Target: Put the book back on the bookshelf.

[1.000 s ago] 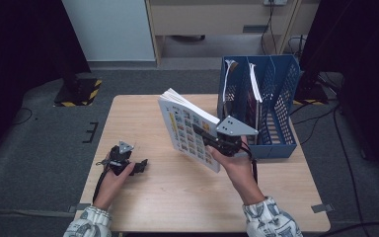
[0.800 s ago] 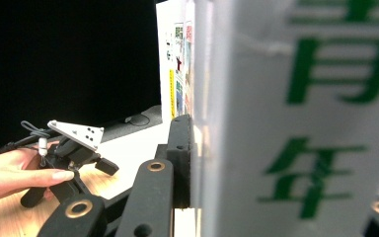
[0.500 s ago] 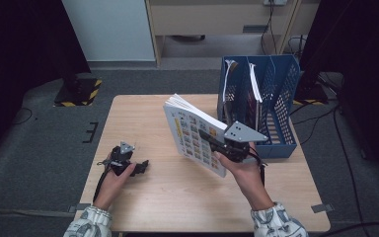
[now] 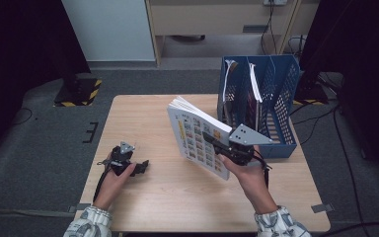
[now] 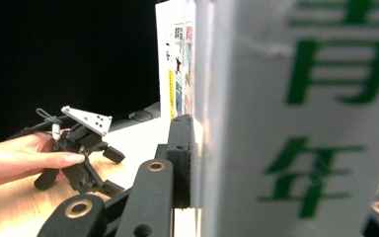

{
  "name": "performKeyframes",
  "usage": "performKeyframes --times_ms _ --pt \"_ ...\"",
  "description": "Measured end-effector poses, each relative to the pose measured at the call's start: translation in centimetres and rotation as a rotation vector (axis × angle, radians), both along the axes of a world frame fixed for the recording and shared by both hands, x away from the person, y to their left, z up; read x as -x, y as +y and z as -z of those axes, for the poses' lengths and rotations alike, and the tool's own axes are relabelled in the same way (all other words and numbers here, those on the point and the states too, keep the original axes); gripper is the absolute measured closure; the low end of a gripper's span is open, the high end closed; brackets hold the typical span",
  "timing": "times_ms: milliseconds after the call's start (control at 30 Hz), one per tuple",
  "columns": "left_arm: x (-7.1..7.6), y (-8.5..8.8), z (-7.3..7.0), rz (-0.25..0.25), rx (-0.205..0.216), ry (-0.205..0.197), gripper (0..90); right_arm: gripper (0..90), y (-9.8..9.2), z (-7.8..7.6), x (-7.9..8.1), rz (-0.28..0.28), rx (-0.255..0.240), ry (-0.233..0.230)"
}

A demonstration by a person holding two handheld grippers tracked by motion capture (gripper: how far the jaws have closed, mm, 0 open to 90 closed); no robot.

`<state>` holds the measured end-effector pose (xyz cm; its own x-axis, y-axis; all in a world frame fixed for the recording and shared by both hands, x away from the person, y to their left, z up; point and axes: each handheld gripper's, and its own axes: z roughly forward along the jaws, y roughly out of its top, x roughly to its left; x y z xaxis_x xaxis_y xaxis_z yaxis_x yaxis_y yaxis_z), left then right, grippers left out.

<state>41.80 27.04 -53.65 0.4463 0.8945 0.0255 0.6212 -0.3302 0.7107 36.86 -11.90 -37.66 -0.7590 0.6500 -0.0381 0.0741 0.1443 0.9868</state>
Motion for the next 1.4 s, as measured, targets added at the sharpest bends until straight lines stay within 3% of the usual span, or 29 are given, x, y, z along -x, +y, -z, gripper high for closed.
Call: performKeyframes --times_ms 367,767,1400 --pt "-0.1 0.0 0.0 0.0 0.007 0.008 3.8 73.7 -1.4 0.7 0.6 0.019 0.005 0.015" --pt "-0.1 0.0 0.0 0.0 0.01 0.01 3.9 73.7 -2.9 0.2 1.7 0.013 -0.009 0.015" --pt "-0.1 0.0 0.0 -0.003 0.014 0.013 3.6 73.7 -5.8 0.6 2.3 0.052 -0.015 0.028"
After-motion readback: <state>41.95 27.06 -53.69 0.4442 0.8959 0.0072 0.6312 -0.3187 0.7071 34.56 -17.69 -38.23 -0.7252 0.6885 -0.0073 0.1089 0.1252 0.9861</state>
